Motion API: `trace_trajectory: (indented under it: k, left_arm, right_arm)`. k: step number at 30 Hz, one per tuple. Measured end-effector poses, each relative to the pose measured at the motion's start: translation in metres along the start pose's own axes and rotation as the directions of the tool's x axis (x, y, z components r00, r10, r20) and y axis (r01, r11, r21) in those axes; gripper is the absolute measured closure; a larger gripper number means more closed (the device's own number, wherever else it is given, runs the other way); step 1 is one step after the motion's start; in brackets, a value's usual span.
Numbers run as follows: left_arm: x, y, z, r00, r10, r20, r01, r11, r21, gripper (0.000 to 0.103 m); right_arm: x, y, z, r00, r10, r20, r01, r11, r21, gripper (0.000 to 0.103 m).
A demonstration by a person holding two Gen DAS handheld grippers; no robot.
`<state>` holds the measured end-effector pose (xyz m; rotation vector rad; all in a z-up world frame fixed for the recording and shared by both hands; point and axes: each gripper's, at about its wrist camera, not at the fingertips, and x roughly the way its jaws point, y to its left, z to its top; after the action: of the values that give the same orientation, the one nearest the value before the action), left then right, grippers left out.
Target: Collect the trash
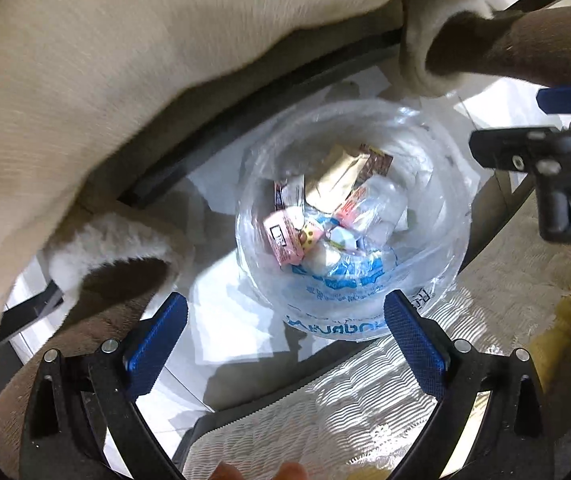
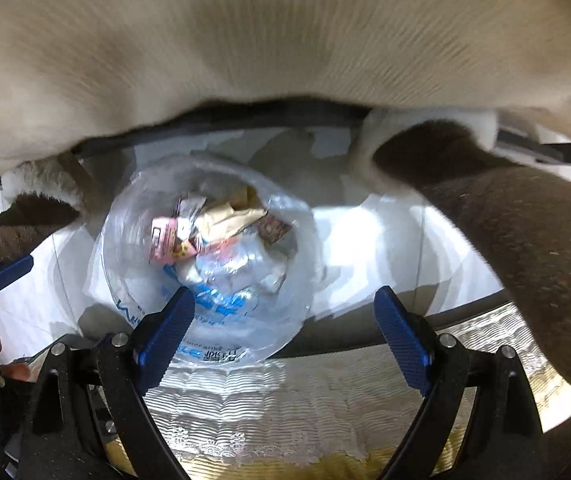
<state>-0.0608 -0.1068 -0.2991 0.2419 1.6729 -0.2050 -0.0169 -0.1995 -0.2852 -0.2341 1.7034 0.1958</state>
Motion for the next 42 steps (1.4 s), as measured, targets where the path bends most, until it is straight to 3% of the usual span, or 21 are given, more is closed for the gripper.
trace_trajectory:
  k: [5,10,14,19,25,36,42]
  left_arm:
    - [-0.026,-0.007,-0.009,0.997,0.034,0.075,-0.036,0.999,0.018,0.006]
    - [-0.051,-0.01,-0.016,0.988,0.043,0.149,-0.048,0.998,0.032,0.006]
    - [-0.07,-0.011,-0.022,0.974,0.058,0.22,-0.066,0.997,0.029,0.006]
    - [-0.1,-0.007,-0.031,0.941,0.071,0.33,-0.074,0.997,-0.004,0.006]
    - [-0.136,-0.006,-0.041,0.884,0.094,0.458,-0.081,0.996,-0.048,0.006]
    - [-0.195,0.022,-0.056,0.746,0.136,0.652,-0.038,0.986,-0.162,0.006]
    - [-0.225,0.041,-0.052,0.675,0.124,0.728,0.01,0.984,-0.177,0.006]
  right_arm:
    - [-0.033,-0.002,-0.01,0.992,-0.01,0.122,0.011,1.0,-0.008,0.013]
    - [-0.067,-0.002,-0.022,0.967,-0.008,0.254,0.016,0.999,-0.031,0.013]
    - [-0.093,-0.007,-0.033,0.936,0.017,0.351,-0.003,0.999,-0.04,0.013]
    - [-0.127,-0.014,-0.047,0.885,0.045,0.463,-0.013,0.997,-0.071,0.013]
    - [-0.158,-0.021,-0.063,0.823,0.091,0.56,-0.026,0.992,-0.123,0.013]
    - [-0.21,-0.039,-0.062,0.715,0.145,0.684,-0.029,0.984,-0.178,0.013]
    - [-0.25,-0.057,-0.052,0.625,0.149,0.766,-0.009,0.983,-0.184,0.013]
